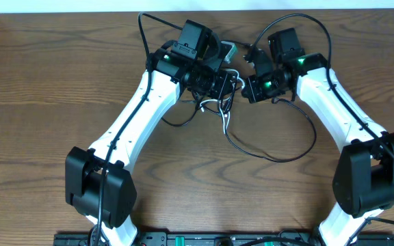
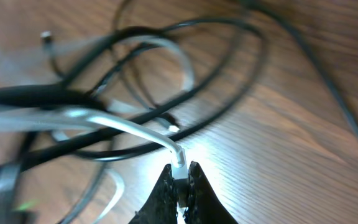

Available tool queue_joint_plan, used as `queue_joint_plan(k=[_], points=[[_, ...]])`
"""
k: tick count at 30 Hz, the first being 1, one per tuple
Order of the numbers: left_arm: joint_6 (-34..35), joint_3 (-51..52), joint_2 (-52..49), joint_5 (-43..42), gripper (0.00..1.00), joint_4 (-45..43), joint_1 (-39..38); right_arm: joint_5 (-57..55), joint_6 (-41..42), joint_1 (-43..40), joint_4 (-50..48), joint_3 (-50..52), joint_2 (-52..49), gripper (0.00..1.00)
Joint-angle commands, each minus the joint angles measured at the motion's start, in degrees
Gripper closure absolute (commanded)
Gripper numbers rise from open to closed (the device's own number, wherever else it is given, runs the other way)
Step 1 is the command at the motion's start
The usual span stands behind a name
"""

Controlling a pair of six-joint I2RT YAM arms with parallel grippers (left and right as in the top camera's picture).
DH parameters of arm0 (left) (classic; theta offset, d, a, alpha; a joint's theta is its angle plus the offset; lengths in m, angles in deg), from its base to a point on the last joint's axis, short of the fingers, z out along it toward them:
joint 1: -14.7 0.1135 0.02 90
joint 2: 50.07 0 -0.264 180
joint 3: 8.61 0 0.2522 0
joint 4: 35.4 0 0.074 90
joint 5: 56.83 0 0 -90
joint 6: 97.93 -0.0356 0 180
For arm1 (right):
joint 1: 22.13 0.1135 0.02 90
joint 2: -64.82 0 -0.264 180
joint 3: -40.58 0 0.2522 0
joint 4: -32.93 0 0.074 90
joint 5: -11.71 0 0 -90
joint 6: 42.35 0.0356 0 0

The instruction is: Untangle cables

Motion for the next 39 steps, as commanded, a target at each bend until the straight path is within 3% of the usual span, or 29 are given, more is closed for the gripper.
queue_joint_plan(k=[1,16,39], points=[[-1.38,-0.48,-0.02,-0.5,0.92,0.2,0.09,-7.06,4.85,-1.84,0.07,0.37,1.46,0.99],[-1.4,-0.48,-0.02,2.05,0.93,1.25,0.22,-25.92,15.47,-8.26,3.91,0.42,0.5,0.99],[-1.2,-0.48,6.45,1.6,0.92,1.73,5.88,-24.76,17.18,-23.41,7.39,0.42,-4.09,0.99]])
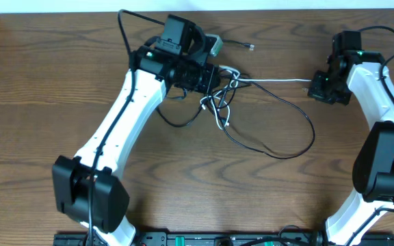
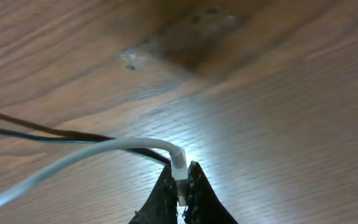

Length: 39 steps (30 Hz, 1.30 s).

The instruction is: Untangle cables

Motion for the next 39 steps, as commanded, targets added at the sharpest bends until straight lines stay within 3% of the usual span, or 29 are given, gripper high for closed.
queue_joint_plan(k=[1,8,13,15,18,23,30,39], points=[[-1.18,-0.48,3.21,0.35,0.93,0.55,1.81,-1.73,1.38,-3.32,0.61,0.2,-0.35,0.99],[-1.2,-0.48,3.74,0.37,0.93,2.1,2.93,-1.18,0.94,-8.37,2.69,0.2,-0.35,0.99],[-1.18,-0.48,3.74,0.35,0.92,2.25,2.93,8.0,-8.26,-8.41,2.47,0.17,-0.33,0.99],[-1.18,-0.48,3.74,0.33,0.93,2.25,2.93,13.22,-12.87,-7.52,2.45,0.04,-0.31,0.87],[-1.16,-0.48,3.74,0.15,0.93,2.32,2.93,19.08,-16.65,-6.03,2.58,-0.61,0.07,0.55],[-1.14,-0.48,3.74,0.09,0.93,2.86,2.75,29.46,-21.53,-3.82,2.73,-3.37,2.03,0.27],[-1.16,-0.48,3.74,-2.6,0.93,3.06,2.75,45.44,-28.37,0.59,-1.42,-5.64,5.33,0.25],[2.95,-0.48,3.74,-4.63,0.93,3.15,2.75,47.17,-28.11,11.37,-12.57,-5.6,5.25,0.25]])
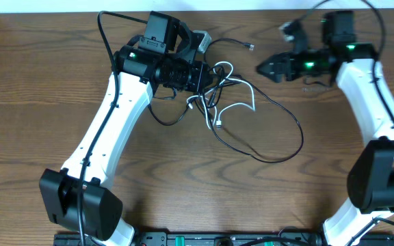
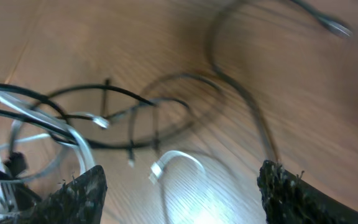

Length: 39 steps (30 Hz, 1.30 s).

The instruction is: Untangle cables

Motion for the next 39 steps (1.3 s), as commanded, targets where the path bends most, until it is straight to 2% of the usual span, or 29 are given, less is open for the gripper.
queue_joint_plan(k=[1,10,25,33,36,39], points=[[2.6,-0.48,0.98,-1.62,0.93,0.17,0.13,2.91,-1.16,3.48,-2.54,-0.9,0.87,0.25],[5.92,-0.48,0.98,-1.64,0.93,1.16,0.13,1.11,1.14,8.76,-7.39,-0.9,0.87,0.28],[6.36,-0.48,0.98,-5.79,0.92,1.84,0.13,-22.71,14.58,14.8,-14.1,-0.76,0.74,0.41],[6.34,-0.48,0.98,-6.8,0.93,1.86,0.13,-23.5,17.11,15.3,-15.39,-0.74,-1.01,0.44],[6.34,-0.48,0.98,-6.8,0.93,1.84,0.13,-24.06,18.03,15.52,-14.97,-0.72,-2.1,0.49],[6.32,-0.48,0.98,-6.78,0.92,1.79,0.26,-31.39,22.8,15.32,-12.15,-0.72,-2.6,0.55]])
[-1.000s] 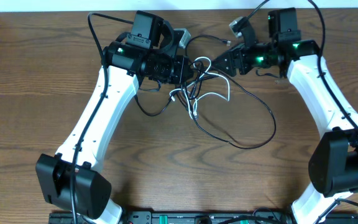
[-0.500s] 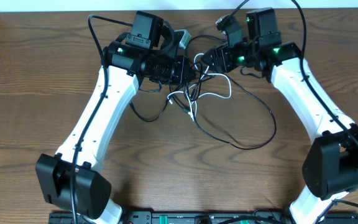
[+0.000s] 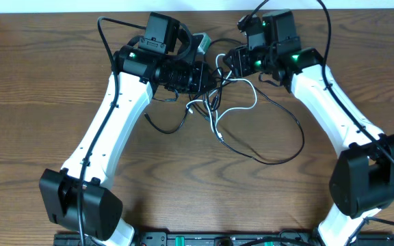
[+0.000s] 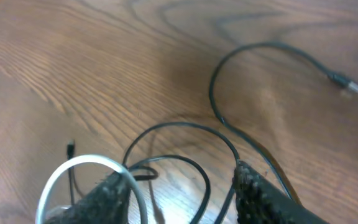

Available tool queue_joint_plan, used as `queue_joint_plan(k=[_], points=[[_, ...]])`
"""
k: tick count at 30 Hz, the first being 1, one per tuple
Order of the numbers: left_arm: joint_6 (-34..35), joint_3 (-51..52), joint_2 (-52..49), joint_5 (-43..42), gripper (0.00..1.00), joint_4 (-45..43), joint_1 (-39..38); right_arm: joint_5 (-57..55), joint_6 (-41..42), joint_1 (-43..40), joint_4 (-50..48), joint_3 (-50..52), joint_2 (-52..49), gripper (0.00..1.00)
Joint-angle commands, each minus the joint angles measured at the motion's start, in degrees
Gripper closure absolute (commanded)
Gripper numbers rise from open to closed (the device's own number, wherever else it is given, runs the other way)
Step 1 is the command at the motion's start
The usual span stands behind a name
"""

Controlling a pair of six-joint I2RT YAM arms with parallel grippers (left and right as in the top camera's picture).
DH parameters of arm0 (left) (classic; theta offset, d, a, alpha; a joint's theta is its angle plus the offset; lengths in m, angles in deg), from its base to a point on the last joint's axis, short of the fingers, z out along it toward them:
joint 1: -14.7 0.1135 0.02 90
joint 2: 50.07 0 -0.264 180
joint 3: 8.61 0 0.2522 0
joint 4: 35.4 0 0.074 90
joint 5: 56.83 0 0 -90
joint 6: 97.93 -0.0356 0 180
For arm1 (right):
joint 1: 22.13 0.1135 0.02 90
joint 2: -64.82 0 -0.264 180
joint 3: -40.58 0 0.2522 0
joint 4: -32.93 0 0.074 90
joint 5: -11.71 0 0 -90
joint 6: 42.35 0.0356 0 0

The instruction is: Untangle cables

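A tangle of black and white cables (image 3: 217,96) lies at the table's back centre. My left gripper (image 3: 200,74) is at its left side, where several strands bunch up at its tip as if pinched. My right gripper (image 3: 232,63) is open, low over the tangle's upper right. In the right wrist view black loops (image 4: 194,165) pass between the spread fingers (image 4: 253,190). A white cable loop (image 4: 73,168) curves by the left finger. One black strand ends in a connector (image 4: 347,84) lying free. A long black loop (image 3: 289,147) trails to the right.
A grey plug block (image 3: 200,42) sits behind the left gripper at the table's back edge. Both white arms reach in from the front corners and flank the tangle. Bare wood table (image 3: 40,123) extends to the left, right and front.
My open right gripper has moved left from the back right and now sits directly over the tangle's upper right. The left arm and the cables have hardly shifted.
My right gripper was first shut on the white cable's connector beside the tangle. Then it held that connector far to the right, the white cable stretched taut from the left gripper. Later it was open and the white cable lay looped by the tangle. Now it is back over the tangle.
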Motion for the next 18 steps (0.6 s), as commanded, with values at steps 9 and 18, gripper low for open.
queue_joint_plan(k=[9,18], points=[[0.46,-0.5,1.25,-1.81,0.92,-0.55,3.78,-26.34,8.76,-5.51,15.06,-0.68,-1.53,0.62],[0.48,-0.5,3.04,-1.84,0.93,-0.42,10.95,-30.21,9.79,-15.61,22.29,-0.68,-1.55,0.62]])
